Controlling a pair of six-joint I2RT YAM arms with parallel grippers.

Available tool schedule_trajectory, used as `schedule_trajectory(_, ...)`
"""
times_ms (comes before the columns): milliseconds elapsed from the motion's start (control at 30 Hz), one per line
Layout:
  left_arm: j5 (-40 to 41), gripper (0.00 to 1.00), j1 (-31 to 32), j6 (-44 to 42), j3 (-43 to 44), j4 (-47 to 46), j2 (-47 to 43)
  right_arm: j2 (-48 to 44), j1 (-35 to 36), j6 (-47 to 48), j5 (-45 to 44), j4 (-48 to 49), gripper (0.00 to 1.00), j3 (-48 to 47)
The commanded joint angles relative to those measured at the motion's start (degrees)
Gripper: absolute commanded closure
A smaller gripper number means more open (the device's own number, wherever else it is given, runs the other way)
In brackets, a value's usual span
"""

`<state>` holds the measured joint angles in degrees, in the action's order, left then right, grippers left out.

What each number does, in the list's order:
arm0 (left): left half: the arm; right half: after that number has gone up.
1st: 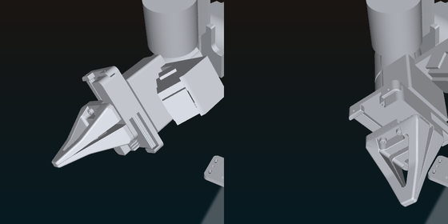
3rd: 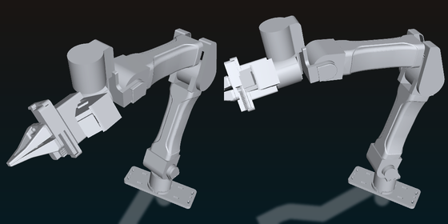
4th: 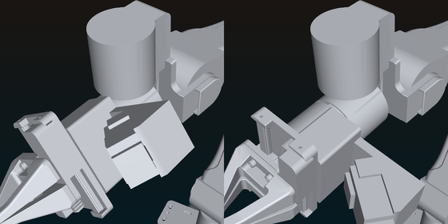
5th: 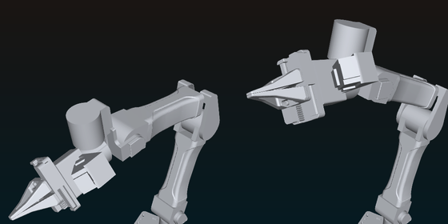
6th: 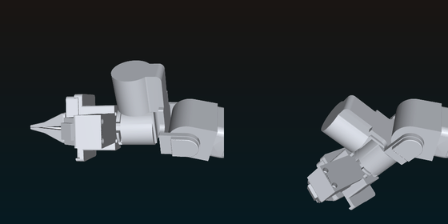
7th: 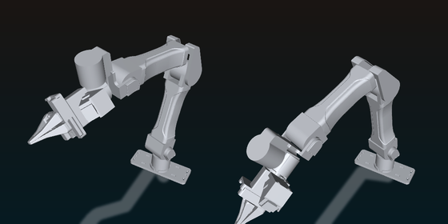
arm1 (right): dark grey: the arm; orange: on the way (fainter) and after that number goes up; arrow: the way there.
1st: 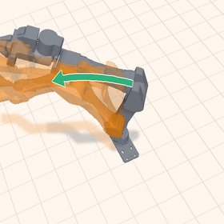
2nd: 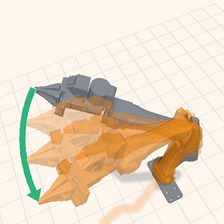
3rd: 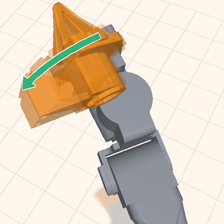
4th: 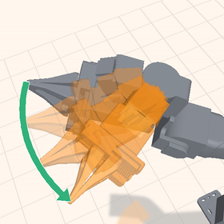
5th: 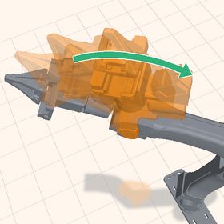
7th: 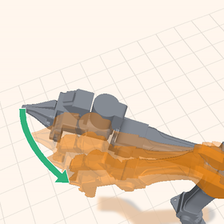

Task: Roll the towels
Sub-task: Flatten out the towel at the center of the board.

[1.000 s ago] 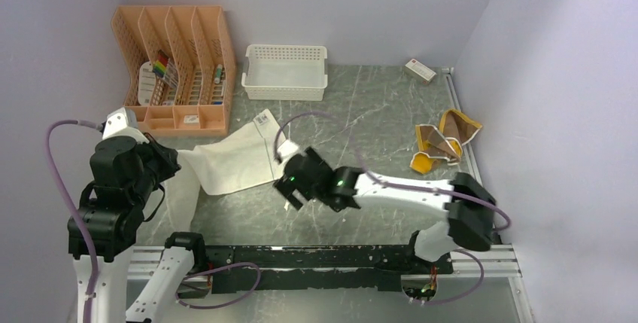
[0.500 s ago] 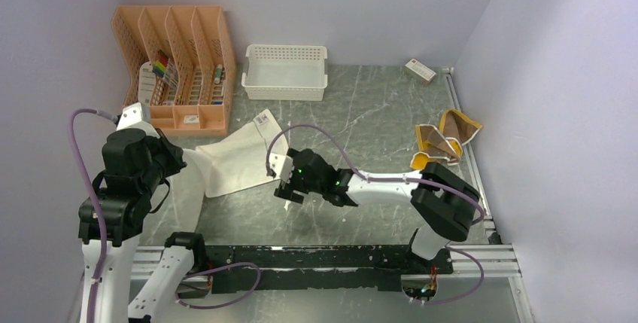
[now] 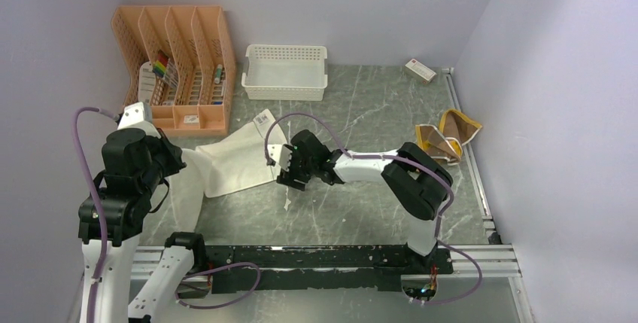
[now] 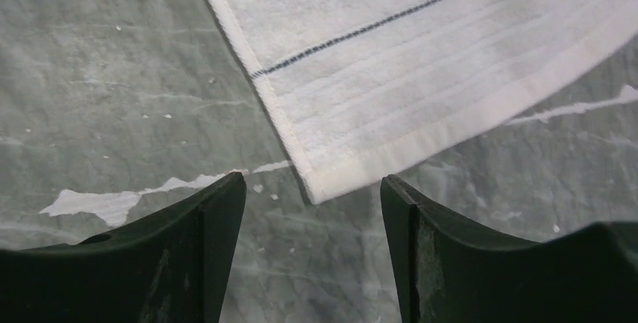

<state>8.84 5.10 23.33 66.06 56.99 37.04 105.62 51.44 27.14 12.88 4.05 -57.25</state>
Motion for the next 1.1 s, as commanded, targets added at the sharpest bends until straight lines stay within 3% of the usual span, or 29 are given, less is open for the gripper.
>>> schedule_trajectory(0,0.9,0.93,-0.5,-1.6,2.3,-1.1,-0.1,2.1,-0.1,1.5,3.3,-3.7,0.34,-1.3)
schedule_trajectory(133,1.0,0.93,-0.5,-1.8,2.3,-1.5,0.1,2.7,0.0,1.4,-0.3,-3.0,0.41,-0.5)
schedule_trajectory(267,1.5,0.93,-0.5,-2.1,2.2,-1.8,0.5,5.7,0.1,1.5,-5.0,-6.0,0.7,-2.4)
schedule_trajectory(333,1.9,0.93,-0.5,-2.2,2.2,-1.8,0.7,6.2,-0.1,1.5,-7.5,-5.4,0.73,-1.6)
schedule_trajectory(467,3.1,0.93,-0.5,-2.4,2.9,-1.9,1.1,4.0,-2.5,-0.6,-6.9,-2.5,0.98,2.1)
schedule_trajectory(500,3.3,0.93,-0.5,-2.4,3.1,-2.0,1.3,2.9,-3.4,-1.5,-6.1,-1.6,1.0,2.8)
schedule_trajectory(633,3.9,0.93,-0.5,-2.2,4.2,-2.6,2.1,-5.1,-6.4,-5.0,-5.1,2.2,1.0,6.7)
schedule_trajectory(800,3.6,0.93,-0.4,-1.5,7.2,-3.7,3.8,-27.5,-7.5,-11.4,-5.6,3.1,1.0,9.3)
schedule_trajectory(1067,-4.2,0.93,-0.4,-1.6,12.6,-10.0,8.7,-56.2,-7.3,-21.0,-16.9,-10.4,1.0,3.5)
